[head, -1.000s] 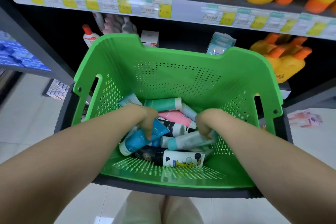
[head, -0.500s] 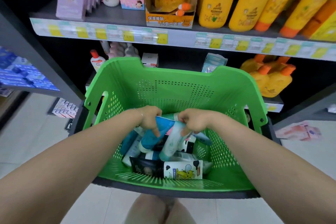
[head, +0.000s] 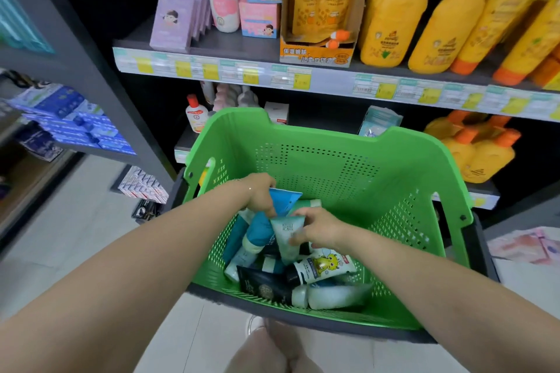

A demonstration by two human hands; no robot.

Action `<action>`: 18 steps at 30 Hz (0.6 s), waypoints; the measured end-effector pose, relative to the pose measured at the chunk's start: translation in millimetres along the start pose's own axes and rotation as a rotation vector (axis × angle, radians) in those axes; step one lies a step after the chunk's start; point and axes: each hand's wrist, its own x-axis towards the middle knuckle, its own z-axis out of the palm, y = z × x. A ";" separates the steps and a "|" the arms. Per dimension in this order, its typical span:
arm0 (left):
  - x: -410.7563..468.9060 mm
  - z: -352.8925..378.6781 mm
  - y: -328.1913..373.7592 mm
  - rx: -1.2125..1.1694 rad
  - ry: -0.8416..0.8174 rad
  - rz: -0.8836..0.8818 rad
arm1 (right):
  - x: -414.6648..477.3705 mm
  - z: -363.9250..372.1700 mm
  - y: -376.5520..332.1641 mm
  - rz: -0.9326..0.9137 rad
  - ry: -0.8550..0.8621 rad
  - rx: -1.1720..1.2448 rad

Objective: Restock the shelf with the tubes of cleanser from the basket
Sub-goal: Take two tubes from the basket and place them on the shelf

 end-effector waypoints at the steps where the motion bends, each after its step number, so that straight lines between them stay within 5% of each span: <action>1: -0.8 -0.9 0.5 -0.007 0.014 0.000 | 1.2 4.0 1.1 -0.028 0.025 -0.004; 8: -5.7 -6.2 -2.2 -0.162 0.102 -0.020 | 2.9 0.1 -2.1 -0.076 0.091 -0.020; 18: -36.8 -43.3 11.5 -0.721 0.191 0.041 | -28.1 -65.5 -55.5 -0.145 0.236 0.054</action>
